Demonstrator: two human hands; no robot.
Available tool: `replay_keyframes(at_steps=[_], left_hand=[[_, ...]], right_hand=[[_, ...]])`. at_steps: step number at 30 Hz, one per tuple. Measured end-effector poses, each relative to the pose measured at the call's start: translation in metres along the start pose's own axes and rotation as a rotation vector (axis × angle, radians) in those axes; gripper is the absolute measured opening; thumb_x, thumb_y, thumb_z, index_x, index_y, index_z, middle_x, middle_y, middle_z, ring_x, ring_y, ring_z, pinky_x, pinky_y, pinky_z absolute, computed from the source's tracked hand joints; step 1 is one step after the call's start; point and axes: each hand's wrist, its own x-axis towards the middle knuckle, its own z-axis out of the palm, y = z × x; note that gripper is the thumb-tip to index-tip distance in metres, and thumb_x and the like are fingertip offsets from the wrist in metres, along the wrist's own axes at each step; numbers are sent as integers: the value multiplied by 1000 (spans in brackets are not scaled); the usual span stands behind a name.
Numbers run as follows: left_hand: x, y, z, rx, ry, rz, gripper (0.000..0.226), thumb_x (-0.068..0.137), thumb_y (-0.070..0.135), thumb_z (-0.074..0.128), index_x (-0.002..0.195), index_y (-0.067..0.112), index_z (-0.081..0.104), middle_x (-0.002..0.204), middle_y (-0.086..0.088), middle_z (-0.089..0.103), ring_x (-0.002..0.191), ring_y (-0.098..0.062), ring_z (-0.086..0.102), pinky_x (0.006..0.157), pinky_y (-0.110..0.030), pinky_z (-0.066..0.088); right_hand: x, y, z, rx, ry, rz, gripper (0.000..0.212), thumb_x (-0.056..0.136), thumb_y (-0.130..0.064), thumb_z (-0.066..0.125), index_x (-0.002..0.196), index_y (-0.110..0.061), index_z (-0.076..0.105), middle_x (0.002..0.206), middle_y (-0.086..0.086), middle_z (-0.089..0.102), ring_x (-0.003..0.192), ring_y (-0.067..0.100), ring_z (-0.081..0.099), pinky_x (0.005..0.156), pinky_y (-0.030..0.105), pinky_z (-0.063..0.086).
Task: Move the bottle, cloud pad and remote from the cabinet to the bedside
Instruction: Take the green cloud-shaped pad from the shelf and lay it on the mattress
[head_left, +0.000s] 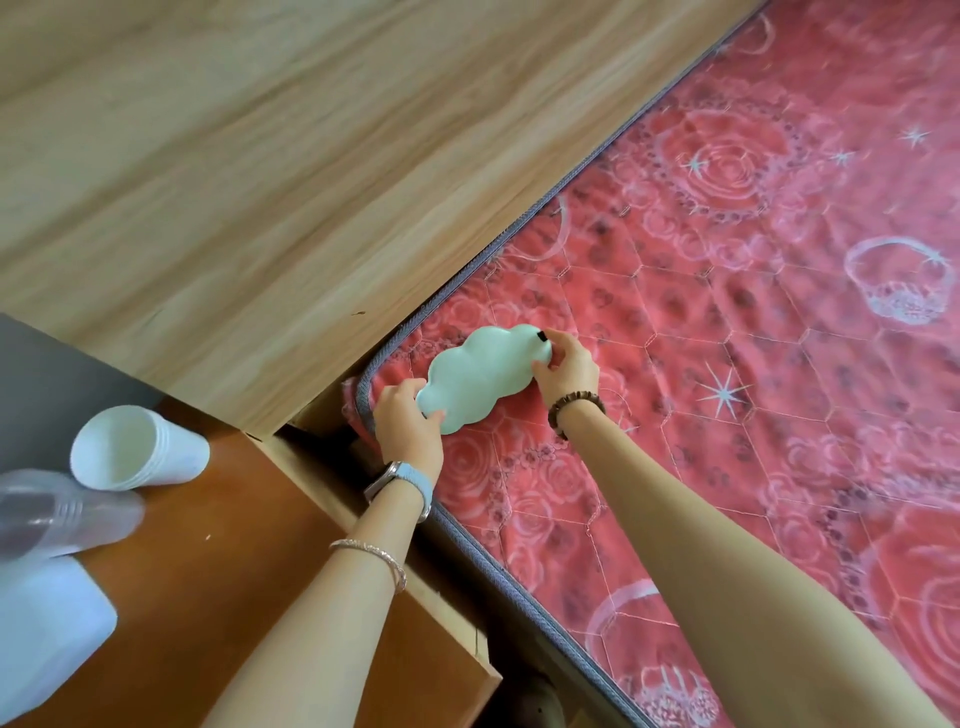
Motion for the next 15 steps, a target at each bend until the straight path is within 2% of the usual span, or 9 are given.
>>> replay_keyframes(at_steps=[5, 9, 11, 15], left_hand=[[-6, 17, -17, 78, 31, 27, 38, 79, 7, 72, 115, 8, 61, 115, -13, 57, 105, -29, 54, 85, -35, 45], [-16, 44, -51, 157, 69, 167, 23, 85, 12, 63, 108, 11, 62, 109, -10, 60, 101, -28, 54, 86, -38, 46], [-26, 63, -78, 234, 54, 250, 13, 88, 13, 58, 100, 12, 62, 101, -9, 62, 95, -29, 55, 77, -42, 50], [-53, 106, -138, 378, 12, 367, 12, 90, 17, 55, 97, 11, 62, 93, -7, 64, 80, -23, 58, 59, -30, 44]], right_hand=[[-11, -8, -15, -19, 4, -30, 37, 86, -6, 56, 121, -18, 60, 124, 6, 62, 109, 24, 61, 94, 41, 50], [-32, -31, -45, -166, 9, -81, 37, 84, -5, 53, 115, -25, 58, 119, 1, 59, 101, 20, 59, 72, 32, 48], [-49, -51, -67, -286, -9, -123, 34, 85, -7, 53, 114, -25, 57, 116, 0, 59, 97, 20, 59, 71, 34, 50], [-94, -98, -117, -462, -28, -151, 27, 88, -13, 46, 108, -25, 58, 109, 1, 62, 93, 23, 61, 74, 39, 54]])
